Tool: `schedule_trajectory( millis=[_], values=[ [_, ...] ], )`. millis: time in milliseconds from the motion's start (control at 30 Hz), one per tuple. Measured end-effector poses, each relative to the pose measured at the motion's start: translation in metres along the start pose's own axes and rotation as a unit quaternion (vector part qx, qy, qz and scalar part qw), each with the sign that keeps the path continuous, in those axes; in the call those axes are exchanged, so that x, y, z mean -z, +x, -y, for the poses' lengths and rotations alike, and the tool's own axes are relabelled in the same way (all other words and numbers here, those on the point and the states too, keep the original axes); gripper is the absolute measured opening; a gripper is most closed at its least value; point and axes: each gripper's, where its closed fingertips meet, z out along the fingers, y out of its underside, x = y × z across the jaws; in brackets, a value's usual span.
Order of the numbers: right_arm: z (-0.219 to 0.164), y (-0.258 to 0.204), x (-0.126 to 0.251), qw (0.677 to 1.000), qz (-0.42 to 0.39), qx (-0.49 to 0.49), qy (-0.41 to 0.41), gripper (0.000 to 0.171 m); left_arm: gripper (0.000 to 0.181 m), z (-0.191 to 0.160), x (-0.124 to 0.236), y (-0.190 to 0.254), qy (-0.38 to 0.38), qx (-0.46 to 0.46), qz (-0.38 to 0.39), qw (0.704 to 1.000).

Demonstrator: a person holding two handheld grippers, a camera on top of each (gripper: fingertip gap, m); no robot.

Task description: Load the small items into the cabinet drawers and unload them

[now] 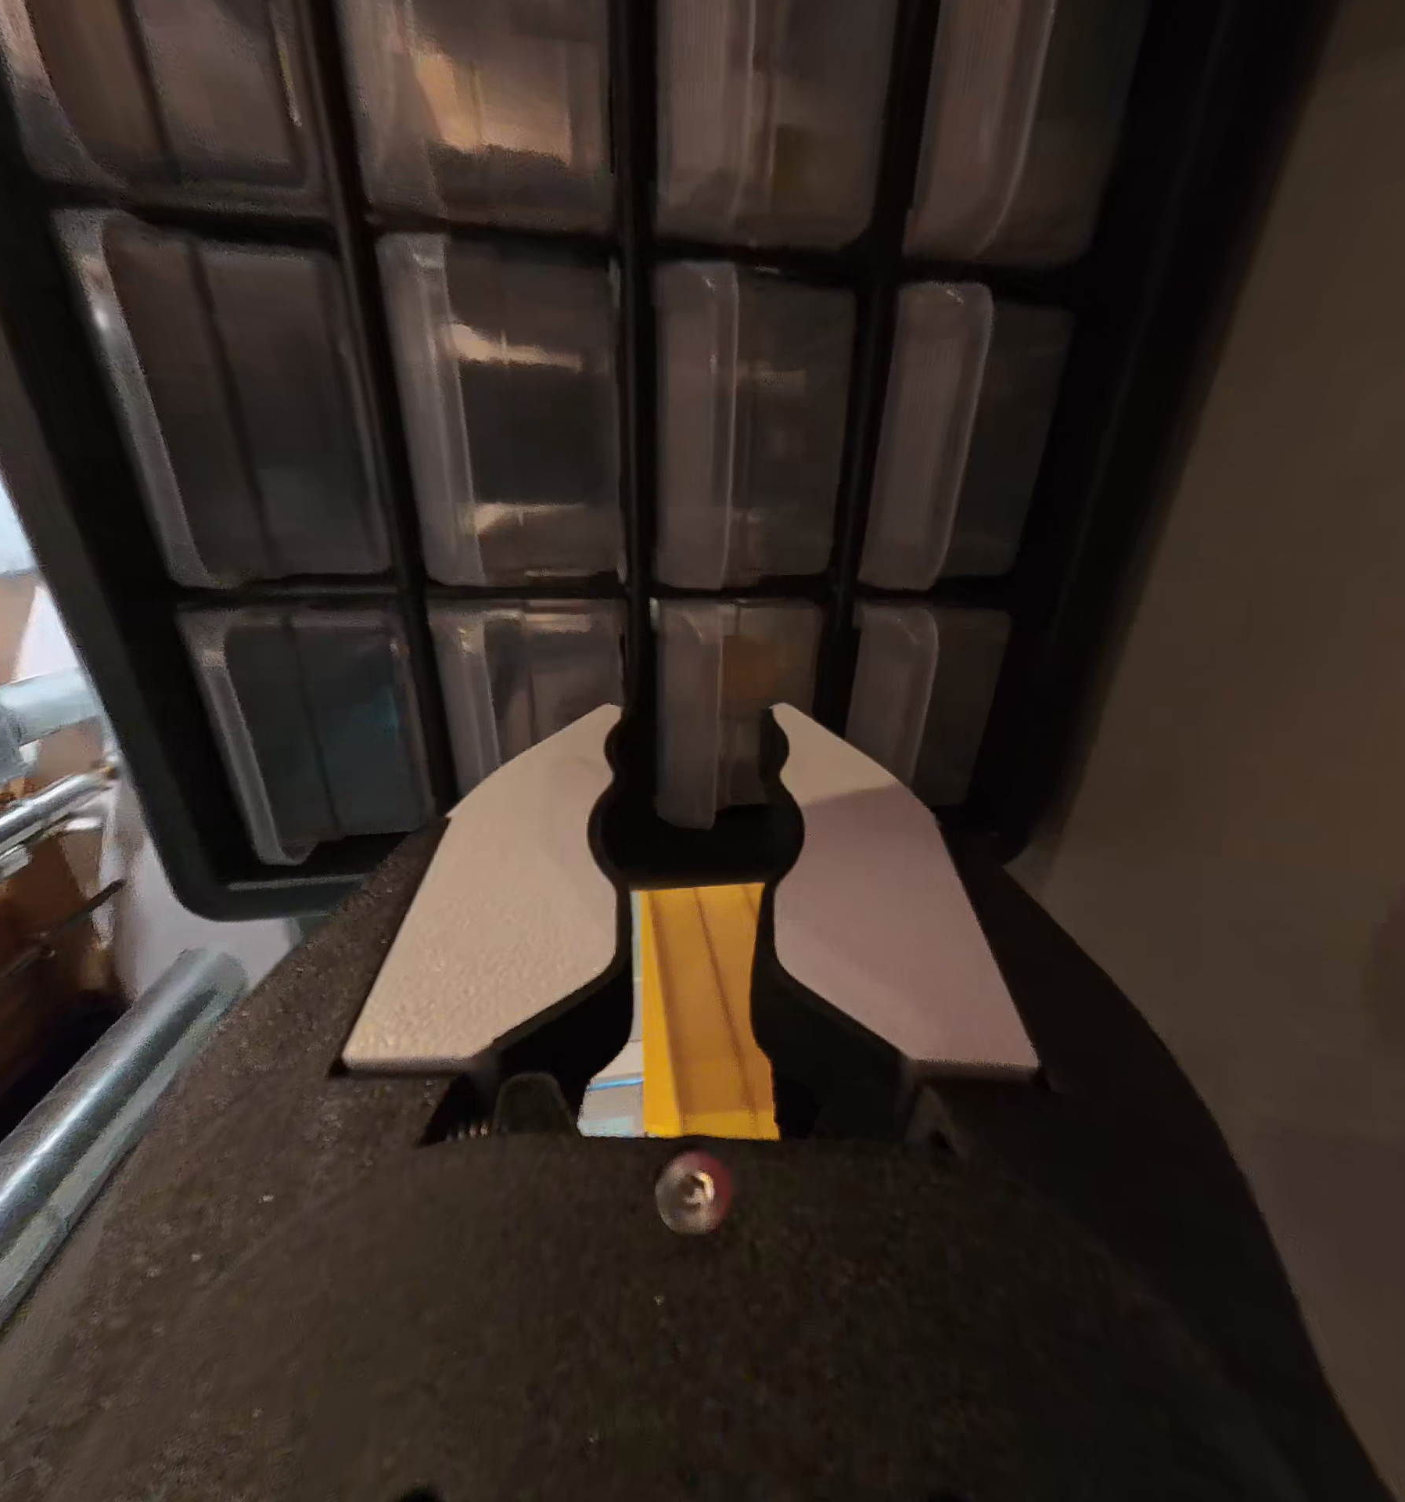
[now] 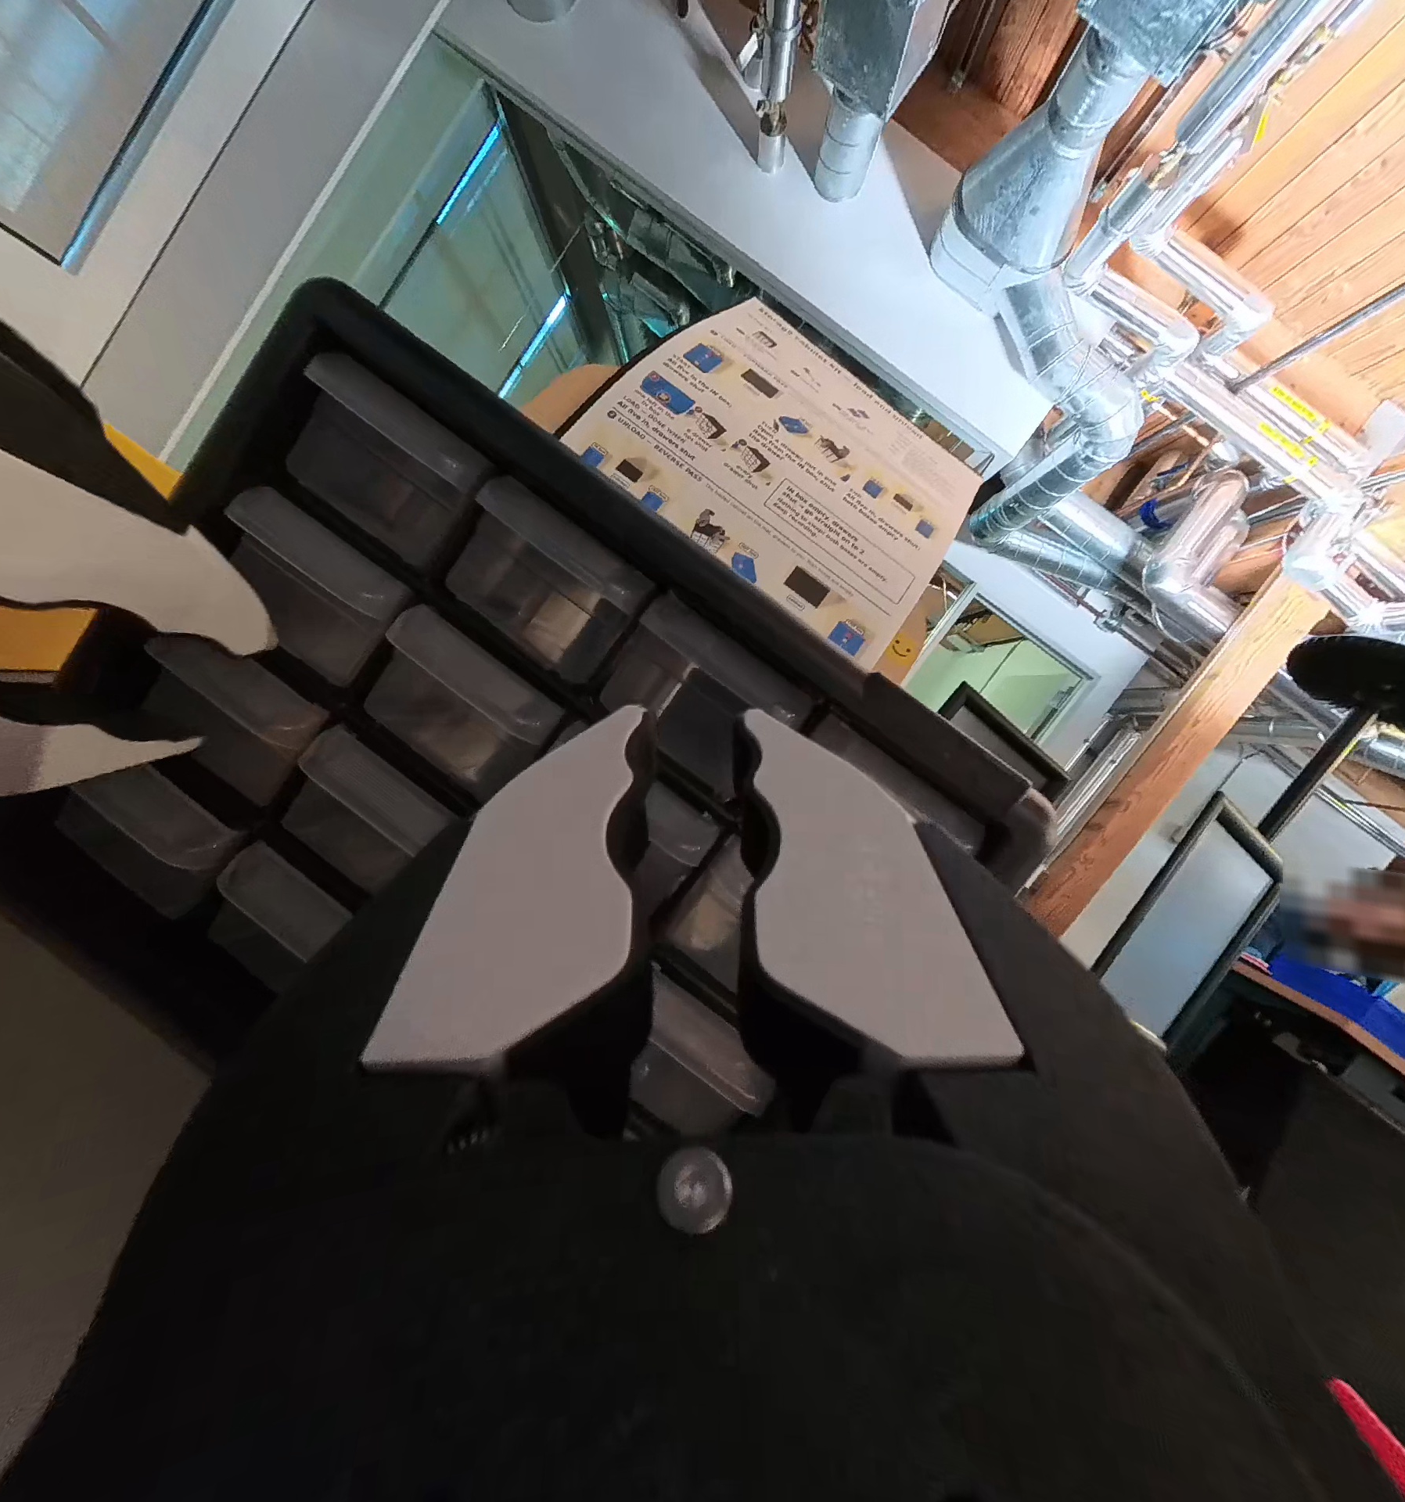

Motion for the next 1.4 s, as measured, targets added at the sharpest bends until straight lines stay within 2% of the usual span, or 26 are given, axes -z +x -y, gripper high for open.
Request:
schedule_trajectory(
  millis=[100,167,467,800,900,1033,1100,1133,1200,1267,1400],
  values=[
    [-0.002,-0.001,-0.001,1.0,0.005,-0.006,-0.003,0.018,0.027,0.004,-0.003,-0.003,-0.015,-0.006,0.018,1.0],
    [-0.003,0.0,-0.002,1.0,0.006,-0.007,-0.004,0.018,0.018,0.005,-0.004,-0.004,-0.017,-0.002,0.033,0.999],
    [-0.005,-0.003,-0.002,1.0,0.015,-0.011,-0.01,0.018,0.011,0.004,-0.001,0.0,-0.018,0.02,0.051,0.998],
    [-0.003,-0.027,-0.002,0.997,0.072,0.006,-0.012,0.014,0.011,0.012,0.051,0.005,0.012,0.04,0.051,0.998],
    [0.002,-0.041,-0.001,0.991,0.134,-0.01,-0.02,0.013,0.012,0.017,0.063,0.005,0.019,0.061,0.042,0.997],
    [0.013,-0.081,0.01,0.949,0.302,-0.08,-0.044,0.013,0.012,0.018,0.071,0.008,0.03,0.091,0.026,0.995],
    [0.034,-0.092,0.015,0.915,0.37,-0.152,-0.048,0.019,0.013,0.017,0.073,0.01,0.03,0.111,0.017,0.993],
    [0.049,-0.098,0.019,0.889,0.416,-0.188,-0.045,0.019,0.013,0.016,0.075,0.009,0.029,0.111,0.017,0.993],
    [0.065,-0.105,0.014,0.856,0.466,-0.215,-0.061,0.02,0.013,0.016,0.077,0.009,0.03,0.111,0.019,0.993],
    [0.062,-0.114,0.002,0.844,0.497,-0.172,-0.109,0.019,0.013,0.016,0.08,0.009,0.034,0.114,0.017,0.993],
    [0.05,-0.143,-0.006,0.809,0.563,0.021,-0.166,0.019,0.013,0.018,0.086,0.012,0.038,0.117,0.012,0.992]
  ],
)
